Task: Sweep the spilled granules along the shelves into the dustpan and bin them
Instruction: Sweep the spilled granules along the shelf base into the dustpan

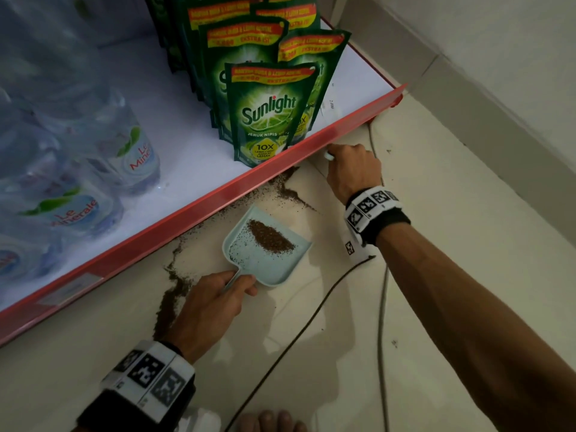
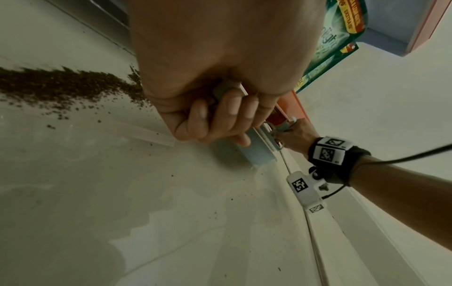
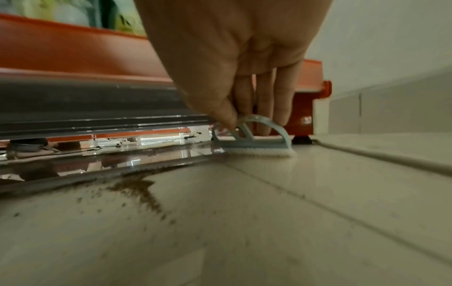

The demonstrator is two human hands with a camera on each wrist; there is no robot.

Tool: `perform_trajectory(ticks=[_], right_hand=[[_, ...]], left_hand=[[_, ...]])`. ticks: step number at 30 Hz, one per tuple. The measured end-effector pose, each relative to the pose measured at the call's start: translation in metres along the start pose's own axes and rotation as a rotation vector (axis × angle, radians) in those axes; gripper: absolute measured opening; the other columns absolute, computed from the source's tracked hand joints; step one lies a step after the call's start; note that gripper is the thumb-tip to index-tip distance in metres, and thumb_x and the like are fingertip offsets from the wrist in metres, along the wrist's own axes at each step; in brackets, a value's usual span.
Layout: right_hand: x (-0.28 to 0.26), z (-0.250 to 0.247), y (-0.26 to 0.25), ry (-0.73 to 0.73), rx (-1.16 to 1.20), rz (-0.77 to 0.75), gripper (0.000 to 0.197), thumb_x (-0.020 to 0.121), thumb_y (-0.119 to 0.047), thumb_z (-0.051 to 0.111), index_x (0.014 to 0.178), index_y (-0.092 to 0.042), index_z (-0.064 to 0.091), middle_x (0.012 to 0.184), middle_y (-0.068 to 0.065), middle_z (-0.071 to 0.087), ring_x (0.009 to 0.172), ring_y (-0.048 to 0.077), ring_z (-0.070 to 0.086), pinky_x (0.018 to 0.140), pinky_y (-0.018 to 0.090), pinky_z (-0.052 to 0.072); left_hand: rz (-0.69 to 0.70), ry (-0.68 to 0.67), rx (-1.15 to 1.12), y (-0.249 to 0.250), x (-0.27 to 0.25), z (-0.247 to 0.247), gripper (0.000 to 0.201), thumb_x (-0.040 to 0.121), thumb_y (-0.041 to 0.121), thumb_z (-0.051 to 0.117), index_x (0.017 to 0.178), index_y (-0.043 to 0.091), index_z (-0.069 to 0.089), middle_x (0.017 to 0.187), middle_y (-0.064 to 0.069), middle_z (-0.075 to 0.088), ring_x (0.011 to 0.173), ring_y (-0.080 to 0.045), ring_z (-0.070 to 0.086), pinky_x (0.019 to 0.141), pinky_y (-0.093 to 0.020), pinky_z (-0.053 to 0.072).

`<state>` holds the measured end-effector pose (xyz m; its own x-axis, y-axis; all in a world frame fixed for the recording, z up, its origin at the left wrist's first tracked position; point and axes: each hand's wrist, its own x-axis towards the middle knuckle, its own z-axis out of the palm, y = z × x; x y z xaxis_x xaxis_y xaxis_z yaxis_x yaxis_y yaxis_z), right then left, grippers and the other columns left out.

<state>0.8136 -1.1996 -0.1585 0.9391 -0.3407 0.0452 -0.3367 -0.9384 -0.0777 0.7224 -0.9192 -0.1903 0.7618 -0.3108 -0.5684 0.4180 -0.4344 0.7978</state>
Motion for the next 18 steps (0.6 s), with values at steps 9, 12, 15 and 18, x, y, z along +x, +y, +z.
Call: perform_trajectory(ticks=[9, 12, 15, 18], right_hand=[[-0.046, 0.001, -0.015, -0.018, 0.129, -0.275, 0.03, 0.099, -0.018, 0.047, 0.117, -0.026, 0.069, 0.072, 0.007, 0.069, 0.055, 0.027, 0.054, 0.055, 0.025, 0.032], [-0.032, -0.002, -0.002, 0.081, 0.122, -0.159, 0.031, 0.096, -0.013, 0.048, 0.116, -0.02, 0.07, 0.075, 0.016, 0.07, 0.062, 0.035, 0.062, 0.059, 0.028, 0.033], [-0.008, 0.0, 0.005, 0.048, 0.042, -0.027, 0.033, 0.095, -0.013, 0.047, 0.119, -0.022, 0.068, 0.089, 0.02, 0.069, 0.08, 0.041, 0.064, 0.062, 0.035, 0.04], [-0.005, 0.004, -0.003, -0.063, 0.033, -0.062, 0.035, 0.098, -0.014, 0.044, 0.123, -0.024, 0.066, 0.09, 0.017, 0.069, 0.08, 0.039, 0.064, 0.067, 0.037, 0.05]], left_hand=[[0.011, 0.031, 0.007, -0.005, -0.001, -0.003, 0.033, 0.095, 0.029, 0.06, 0.071, 0.009, 0.069, 0.04, 0.01, 0.037, 0.036, -0.004, 0.032, 0.043, -0.022, 0.026], [0.01, 0.03, -0.001, -0.007, -0.001, -0.003, 0.032, 0.096, 0.027, 0.06, 0.074, 0.005, 0.068, 0.041, 0.01, 0.036, 0.036, -0.005, 0.031, 0.042, -0.02, 0.025], [0.003, 0.026, 0.014, -0.005, 0.0, -0.001, 0.032, 0.095, 0.029, 0.06, 0.075, 0.006, 0.07, 0.041, 0.009, 0.037, 0.036, -0.004, 0.032, 0.041, -0.019, 0.026], [0.011, 0.015, 0.015, 0.001, 0.0, 0.001, 0.032, 0.094, 0.033, 0.061, 0.073, 0.01, 0.07, 0.042, 0.009, 0.039, 0.037, -0.004, 0.034, 0.043, -0.021, 0.028]])
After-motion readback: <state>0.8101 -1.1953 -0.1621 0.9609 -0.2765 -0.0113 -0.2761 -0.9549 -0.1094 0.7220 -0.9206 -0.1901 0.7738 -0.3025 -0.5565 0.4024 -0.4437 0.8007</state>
